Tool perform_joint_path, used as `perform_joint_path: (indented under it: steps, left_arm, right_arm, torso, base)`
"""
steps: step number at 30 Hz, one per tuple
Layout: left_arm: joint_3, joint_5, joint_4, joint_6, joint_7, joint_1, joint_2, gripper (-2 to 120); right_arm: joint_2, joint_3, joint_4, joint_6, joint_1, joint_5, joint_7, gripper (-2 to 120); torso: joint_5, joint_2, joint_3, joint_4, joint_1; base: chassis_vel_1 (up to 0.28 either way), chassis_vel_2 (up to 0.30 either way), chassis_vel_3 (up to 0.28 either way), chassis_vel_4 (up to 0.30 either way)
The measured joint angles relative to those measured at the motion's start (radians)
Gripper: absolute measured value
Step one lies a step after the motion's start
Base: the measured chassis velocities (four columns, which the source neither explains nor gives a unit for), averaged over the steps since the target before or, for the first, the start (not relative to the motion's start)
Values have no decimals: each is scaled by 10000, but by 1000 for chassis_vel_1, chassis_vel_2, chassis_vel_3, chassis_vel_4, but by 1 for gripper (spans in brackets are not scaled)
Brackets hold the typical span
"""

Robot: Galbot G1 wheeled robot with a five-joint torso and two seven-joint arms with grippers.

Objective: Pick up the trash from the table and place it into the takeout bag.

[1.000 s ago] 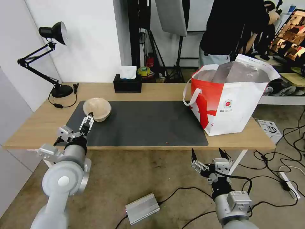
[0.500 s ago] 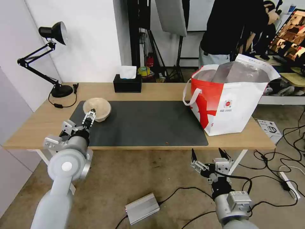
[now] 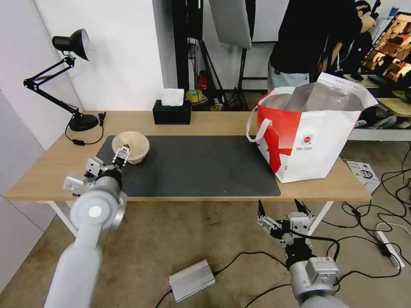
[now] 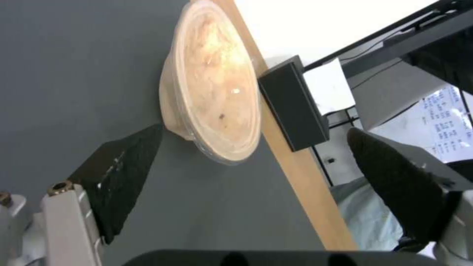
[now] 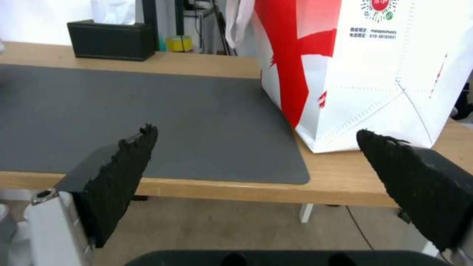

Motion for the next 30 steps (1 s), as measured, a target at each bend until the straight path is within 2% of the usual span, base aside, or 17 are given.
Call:
perform_joint_path:
  steps: [17,30]
  left_arm:
    - [277,79,1217,20,-106,-1425,-258,100]
    - [123,78,959,21,-228,-1139,-137,100]
  right_arm:
    - [0,0,0,0,0,0,0,100]
    - [0,0,0,0,0,0,0,100]
  torso:
    - [1,0,-1,-1,0]
    - [0,-1,-1,0,0]
  base:
    - [0,0,0,0]
    - [0,0,0,0]
